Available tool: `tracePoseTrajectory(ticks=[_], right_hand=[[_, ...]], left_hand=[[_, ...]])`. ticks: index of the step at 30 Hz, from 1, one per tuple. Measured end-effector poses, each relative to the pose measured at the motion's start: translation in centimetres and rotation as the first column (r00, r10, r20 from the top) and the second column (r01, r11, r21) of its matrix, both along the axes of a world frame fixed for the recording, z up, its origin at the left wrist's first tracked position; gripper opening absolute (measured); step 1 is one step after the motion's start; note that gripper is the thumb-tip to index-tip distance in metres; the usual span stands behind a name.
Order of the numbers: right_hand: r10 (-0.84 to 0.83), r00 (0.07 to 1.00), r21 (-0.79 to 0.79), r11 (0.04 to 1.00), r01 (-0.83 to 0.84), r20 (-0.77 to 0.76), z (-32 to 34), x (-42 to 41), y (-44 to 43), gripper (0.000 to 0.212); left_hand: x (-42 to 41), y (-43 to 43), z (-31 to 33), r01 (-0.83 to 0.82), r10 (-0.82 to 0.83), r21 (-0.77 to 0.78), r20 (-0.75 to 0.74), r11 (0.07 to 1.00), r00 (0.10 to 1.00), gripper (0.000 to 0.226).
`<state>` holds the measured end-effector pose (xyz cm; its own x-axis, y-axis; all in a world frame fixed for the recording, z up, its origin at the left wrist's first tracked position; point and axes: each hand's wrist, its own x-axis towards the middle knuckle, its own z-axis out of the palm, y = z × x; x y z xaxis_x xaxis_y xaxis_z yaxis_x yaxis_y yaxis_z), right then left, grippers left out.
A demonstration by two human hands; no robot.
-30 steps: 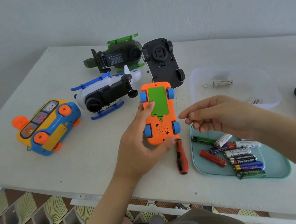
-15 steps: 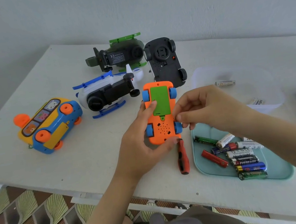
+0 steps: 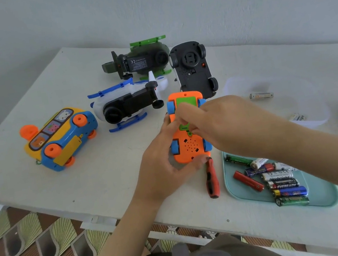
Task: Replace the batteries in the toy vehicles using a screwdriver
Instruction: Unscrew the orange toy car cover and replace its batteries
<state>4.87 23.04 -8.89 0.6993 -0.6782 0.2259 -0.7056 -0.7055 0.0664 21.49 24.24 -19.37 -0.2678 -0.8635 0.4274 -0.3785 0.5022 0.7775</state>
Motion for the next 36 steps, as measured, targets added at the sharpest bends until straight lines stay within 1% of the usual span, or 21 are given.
tracePoseTrajectory(ticks=[3, 6, 8, 12, 15, 18, 22, 27, 30, 36], right_hand=[[0.042, 0.999, -0.016, 0.999, -0.043, -0.032, -0.44, -0.20, -0.09, 0.059], [0.045, 0.999, 0.000, 0.999, -0.045, 0.030, -0.72, -0.23, -0.14, 0.053], [0.041, 0.996, 0.025, 0.999, -0.043, 0.075, -0.75, -0.32, -0.26, 0.051], [0.064, 0.994, 0.023, 0.998, -0.066, 0.086, -0.67, -0.32, -0.53, 0.050], [0.055, 0.998, 0.034, 0.998, -0.057, 0.038, -0.64, -0.27, -0.60, 0.051], [0.056, 0.998, -0.012, 0.998, -0.057, -0.036, -0.62, -0.42, -0.56, 0.046], [0.081, 0.996, -0.021, 0.996, -0.082, -0.033, -0.65, -0.46, -0.52, 0.047], [0.093, 0.995, -0.103, 0.990, -0.098, -0.046, -0.48, -0.24, -0.27, 0.035], [0.081, 0.997, -0.162, 0.984, -0.079, 0.009, -0.63, -0.29, -0.54, 0.033], [0.104, 0.992, -0.127, 0.987, -0.095, 0.069, -0.44, -0.22, -0.73, 0.028]], left_hand=[[0.02, -0.03, -0.02, 0.005, -0.005, -0.012, 0.003, 1.000, 1.000, 0.076], [0.12, -0.03, 0.05, 0.021, -0.020, 0.032, -0.018, 0.999, 1.000, 0.077], [0.08, 0.06, 0.13, 0.011, -0.011, 0.026, -0.006, 1.000, 1.000, 0.077], [0.07, -0.03, 0.06, 0.010, -0.010, 0.030, 0.003, 0.999, 1.000, 0.077], [0.13, -0.10, -0.06, -0.006, 0.006, 0.015, 0.016, 1.000, 1.000, 0.079], [0.04, -0.07, -0.02, -0.024, 0.024, 0.010, 0.022, 1.000, 0.999, 0.078], [0.02, -0.14, -0.10, -0.017, 0.017, 0.009, 0.013, 1.000, 1.000, 0.077], [0.00, -0.14, -0.02, -0.026, 0.026, -0.010, 0.004, 1.000, 1.000, 0.076], [0.03, -0.20, -0.11, -0.019, 0.019, 0.008, 0.000, 1.000, 1.000, 0.077], [0.04, -0.29, -0.25, -0.011, 0.011, 0.021, -0.006, 1.000, 1.000, 0.080]])
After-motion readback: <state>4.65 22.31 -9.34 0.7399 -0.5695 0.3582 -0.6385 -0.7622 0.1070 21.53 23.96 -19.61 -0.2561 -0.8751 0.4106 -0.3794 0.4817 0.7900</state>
